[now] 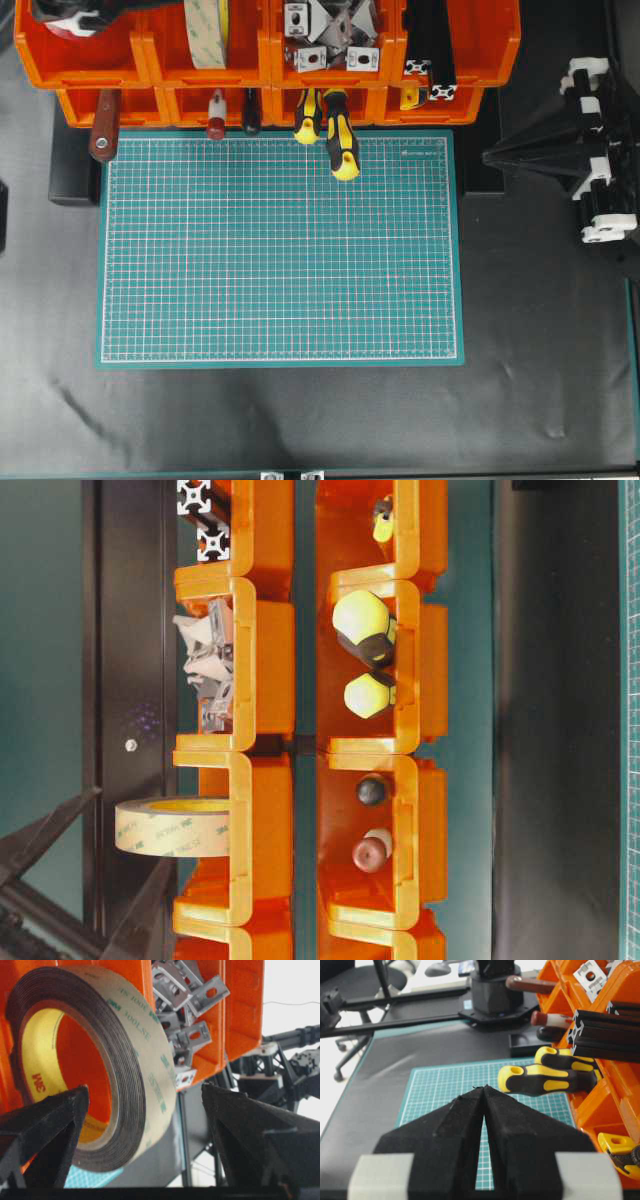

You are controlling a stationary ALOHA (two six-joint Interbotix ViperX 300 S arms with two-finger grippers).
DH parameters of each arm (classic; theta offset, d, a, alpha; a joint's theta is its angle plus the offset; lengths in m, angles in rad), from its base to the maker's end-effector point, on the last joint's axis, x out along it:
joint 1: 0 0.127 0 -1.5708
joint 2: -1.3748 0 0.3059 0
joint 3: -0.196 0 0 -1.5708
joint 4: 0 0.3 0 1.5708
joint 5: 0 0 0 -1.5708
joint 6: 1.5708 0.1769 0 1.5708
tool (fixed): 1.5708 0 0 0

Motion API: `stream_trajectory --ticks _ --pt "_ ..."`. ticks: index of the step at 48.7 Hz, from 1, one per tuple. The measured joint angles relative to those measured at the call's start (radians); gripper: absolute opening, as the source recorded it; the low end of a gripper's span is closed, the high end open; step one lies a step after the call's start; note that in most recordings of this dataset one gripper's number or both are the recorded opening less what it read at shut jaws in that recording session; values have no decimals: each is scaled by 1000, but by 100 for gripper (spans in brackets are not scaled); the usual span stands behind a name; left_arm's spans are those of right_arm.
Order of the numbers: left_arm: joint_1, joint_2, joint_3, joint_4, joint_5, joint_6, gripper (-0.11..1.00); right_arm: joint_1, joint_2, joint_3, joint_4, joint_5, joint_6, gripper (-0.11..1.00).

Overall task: Pick foam from container rack with left arm.
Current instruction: 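Close the left gripper on the tape roll's rim and lift it out, then carry the tape roll forward and lower it onto the mat center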

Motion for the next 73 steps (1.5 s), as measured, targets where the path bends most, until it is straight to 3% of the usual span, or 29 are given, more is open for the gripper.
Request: stream_trajectory --ticks 15,22,29,37,54,60,66,73 --pt "0 35 -20 0 -35 -6 87 0 0 0 2 0 0 0" --pt "0 35 -18 0 -51 -5 80 0 -2 0 2 0 2 0" --pt "-3 34 -11 0 -81 -5 60 0 -2 0 0 0 2 0" --pt "-14 31 2 0 -181 -5 25 0 -2 0 0 0 3 0" --pt "-63 9 15 2 -471 11 25 0 -2 0 0 0 8 0" --pt "-141 2 17 5 -555 84 25 0 0 0 0 0 9 0" --pt "-259 -11 34 5 -578 215 25 0 -2 0 0 0 9 0" --pt "-400 -11 77 5 -566 439 25 0 -5 0 0 0 9 0"
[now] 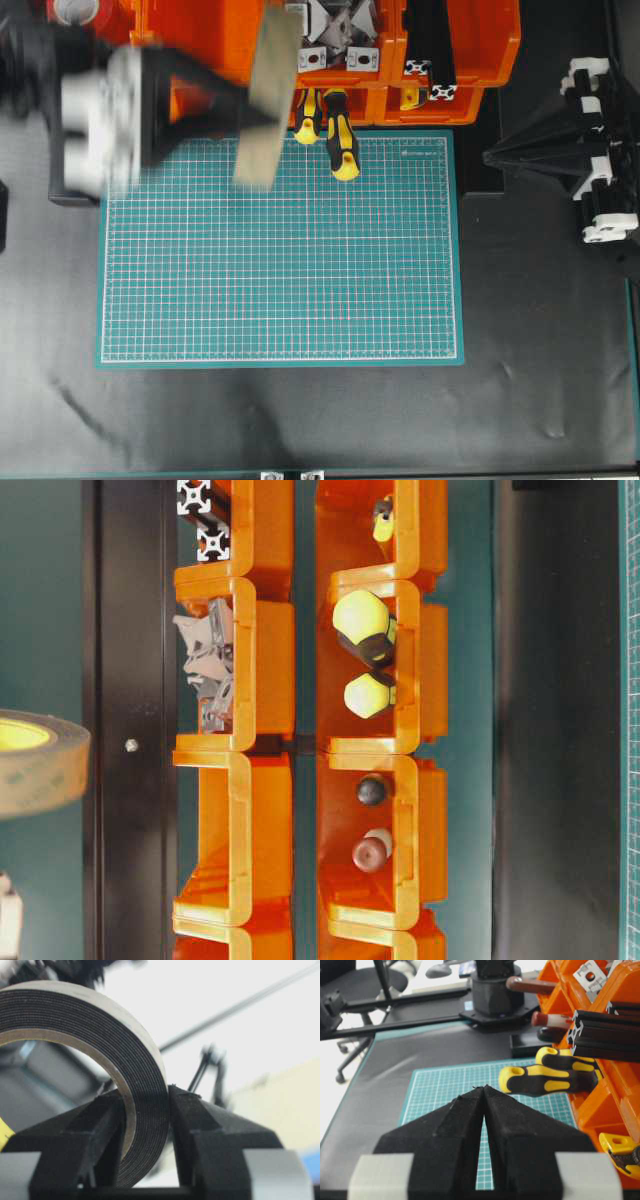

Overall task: Pick foam from container rack with left arm.
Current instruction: 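Carry the tape roll forward and lower it onto the mat center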

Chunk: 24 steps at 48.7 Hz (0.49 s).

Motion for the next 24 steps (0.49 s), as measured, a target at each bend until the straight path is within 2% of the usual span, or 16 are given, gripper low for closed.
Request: stream_trajectory --ticks 5,12,18,24 --pt "-94 12 32 0 12 153 25 0 -5 0 0 0 0 0" --pt "-137 74 52 2 49 301 25 0 -12 0 0 0 0 0" --pt "-146 138 51 2 153 345 25 0 -20 0 2 0 2 0" --pt "-149 206 12 2 345 362 25 0 -26 0 3 -2 2 0"
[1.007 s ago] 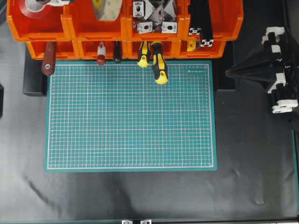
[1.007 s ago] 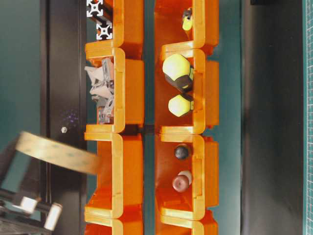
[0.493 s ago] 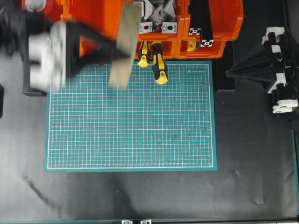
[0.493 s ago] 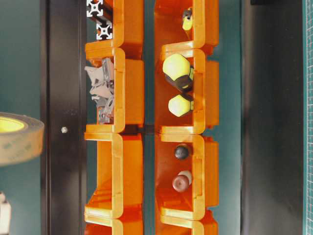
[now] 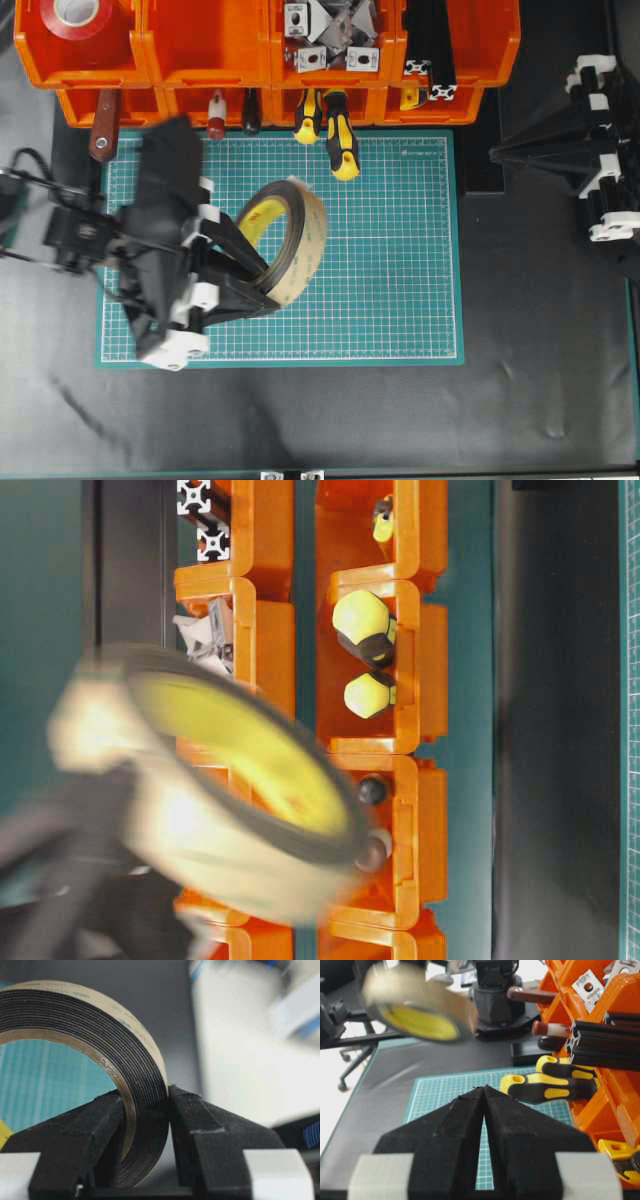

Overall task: Pick foam from container rack with left arm.
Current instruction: 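Carry the tape roll forward and lower it onto the mat center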

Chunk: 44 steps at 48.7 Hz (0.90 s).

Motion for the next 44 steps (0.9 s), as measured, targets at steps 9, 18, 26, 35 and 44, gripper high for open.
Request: stream_trajectory --ticks 9,18,26,35,44 --pt "0 81 -64 -2 230 72 25 0 -3 0 2 2 0 0" --pt "0 132 -94 0 256 110 25 0 -5 0 3 2 0 0" --pt "-2 161 -97 -2 281 114 25 0 -6 0 2 0 0 0" --pt "0 175 -97 0 319 120 25 0 -6 0 3 2 0 0" --pt "-2 178 -98 0 324 124 25 0 -6 0 2 2 0 0"
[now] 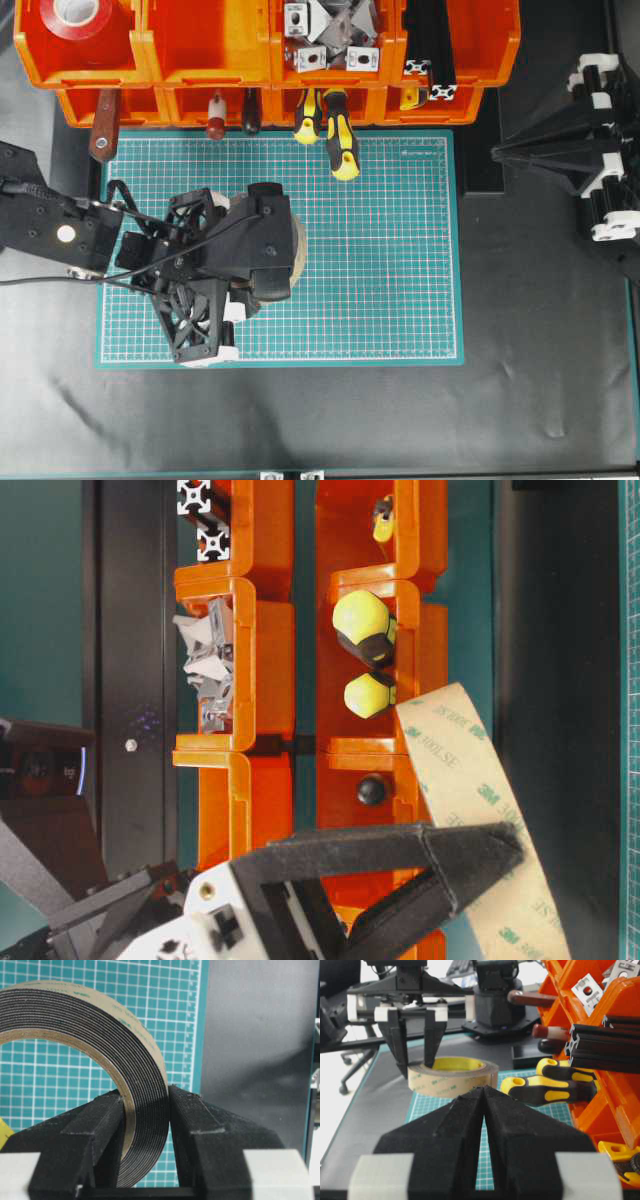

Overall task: Pick foam from container rack with left arm.
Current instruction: 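Carry the tape roll forward and lower it onto the mat center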

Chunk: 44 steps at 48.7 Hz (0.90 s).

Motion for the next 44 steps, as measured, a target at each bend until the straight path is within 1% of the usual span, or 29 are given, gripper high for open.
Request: stream_trajectory --ticks 7,9,16,19,21,23,30,40,44 --pt "0 11 -2 0 0 25 26 0 0 0 2 0 0 0" --pt "2 12 -3 -2 0 32 30 0 0 0 2 0 0 0" --pt "2 12 -8 0 2 66 71 0 0 0 2 0 0 0" --pt "8 12 -8 0 9 84 84 0 0 0 2 -2 0 0" --pt "14 12 -6 0 17 94 89 0 0 0 2 0 0 0" --pt "23 12 -6 2 29 101 91 0 0 0 2 -2 0 0" --pt "48 12 -8 2 54 104 91 0 -2 0 2 -2 0 0" --pt "43 8 -6 2 58 104 91 0 -2 0 2 -2 6 0" --pt "41 -15 -6 2 58 91 90 0 -2 0 2 0 8 0"
